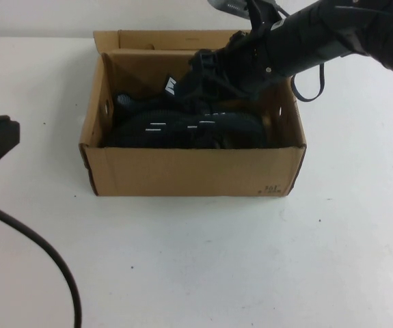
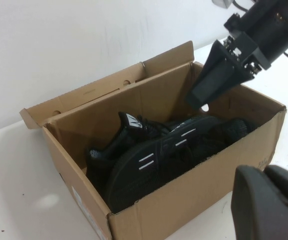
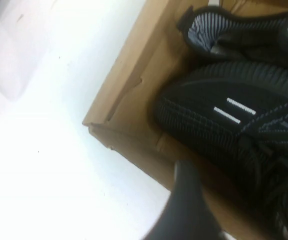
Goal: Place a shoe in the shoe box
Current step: Place the shoe in the shoe box
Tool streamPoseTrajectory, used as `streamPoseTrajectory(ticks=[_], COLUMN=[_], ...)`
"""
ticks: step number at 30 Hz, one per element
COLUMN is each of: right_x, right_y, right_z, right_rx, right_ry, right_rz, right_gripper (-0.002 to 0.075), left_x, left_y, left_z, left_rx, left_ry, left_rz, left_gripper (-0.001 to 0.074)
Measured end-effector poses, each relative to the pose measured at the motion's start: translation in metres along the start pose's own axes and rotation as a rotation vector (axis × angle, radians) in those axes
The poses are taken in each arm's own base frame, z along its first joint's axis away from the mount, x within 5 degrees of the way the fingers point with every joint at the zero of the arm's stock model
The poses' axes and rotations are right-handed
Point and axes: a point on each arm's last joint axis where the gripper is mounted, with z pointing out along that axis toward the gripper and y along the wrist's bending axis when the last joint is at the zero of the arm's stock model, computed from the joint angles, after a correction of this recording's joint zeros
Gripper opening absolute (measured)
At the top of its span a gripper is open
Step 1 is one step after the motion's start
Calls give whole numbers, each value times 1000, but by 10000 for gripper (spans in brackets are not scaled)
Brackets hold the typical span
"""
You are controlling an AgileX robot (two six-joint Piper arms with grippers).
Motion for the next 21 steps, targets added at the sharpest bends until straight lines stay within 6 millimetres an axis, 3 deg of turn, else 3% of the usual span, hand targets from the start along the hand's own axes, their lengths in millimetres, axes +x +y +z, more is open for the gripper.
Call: streamPoseTrajectory(ticks=[4, 7, 11, 14, 17, 21], right_x=[1, 0, 0, -5, -14, -22], right_y=[0, -1, -2, 3, 15, 35], right_z=[1, 1, 0, -9, -35, -89], right_rx=[-1, 4, 17, 26, 42, 122], right_ry=[5, 3, -2, -48, -133, -260], right_rz=[-16, -60, -89, -132, -200, -321], right_gripper=[420, 343, 108, 22, -5, -13], left_x=[0, 0, 0, 0, 1, 4], left_y=[0, 0, 0, 0, 1, -1], left_z=[0, 0, 0, 0, 0, 0], left_rx=[0, 0, -1, -1, -8, 15], left_ry=[0, 0, 2, 2, 14, 46], left_rz=[0, 0, 3, -6, 7, 26], left_gripper=[-1, -1, -1, -1, -1, -1])
